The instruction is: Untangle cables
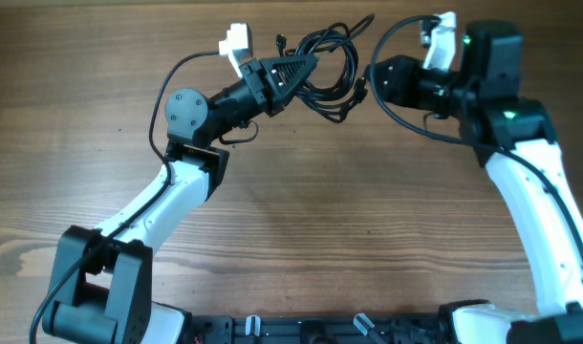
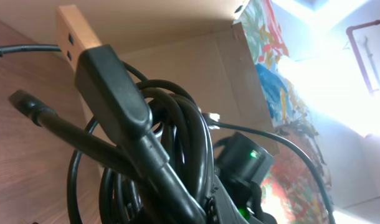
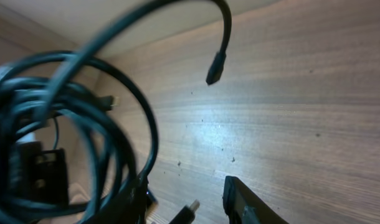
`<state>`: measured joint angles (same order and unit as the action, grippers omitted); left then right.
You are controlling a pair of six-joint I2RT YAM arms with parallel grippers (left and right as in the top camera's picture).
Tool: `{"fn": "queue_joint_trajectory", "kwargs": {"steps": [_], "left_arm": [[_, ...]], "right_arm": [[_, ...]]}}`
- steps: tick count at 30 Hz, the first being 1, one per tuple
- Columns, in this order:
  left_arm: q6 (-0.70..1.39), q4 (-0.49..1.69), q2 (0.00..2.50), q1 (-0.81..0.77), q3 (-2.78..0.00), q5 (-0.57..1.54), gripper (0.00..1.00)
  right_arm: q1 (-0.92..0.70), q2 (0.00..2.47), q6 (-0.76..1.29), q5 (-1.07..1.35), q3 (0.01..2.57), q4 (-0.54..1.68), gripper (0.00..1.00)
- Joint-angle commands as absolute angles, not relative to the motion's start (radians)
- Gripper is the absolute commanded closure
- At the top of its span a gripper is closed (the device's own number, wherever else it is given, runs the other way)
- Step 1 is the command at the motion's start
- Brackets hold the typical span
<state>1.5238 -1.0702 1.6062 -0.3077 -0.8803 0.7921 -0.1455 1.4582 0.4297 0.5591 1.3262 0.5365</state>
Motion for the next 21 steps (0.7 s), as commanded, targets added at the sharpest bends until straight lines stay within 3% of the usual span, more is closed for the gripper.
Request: {"fn": "queue_joint_trajectory", "kwargs": {"steps": [1,7,21], "left_arm": [[1.457,-1.057,1.584,-0.313,-0.905,0.836,0.96],[1.306,-0.867,1.584,-0.313,-0.905,0.852,0.96],[1.286,-0.972,1.584,-0.306,-0.905,0.764,0.96]], "right_arm": [[-0.171,1.508,0.456,0.567,1.335,0.509,0.6],[-0.171,1.508,0.473,0.576,1.335,0.523,0.61],[-0.355,1.547,0.529,0.581,1.334,0.643,0.67]]}}
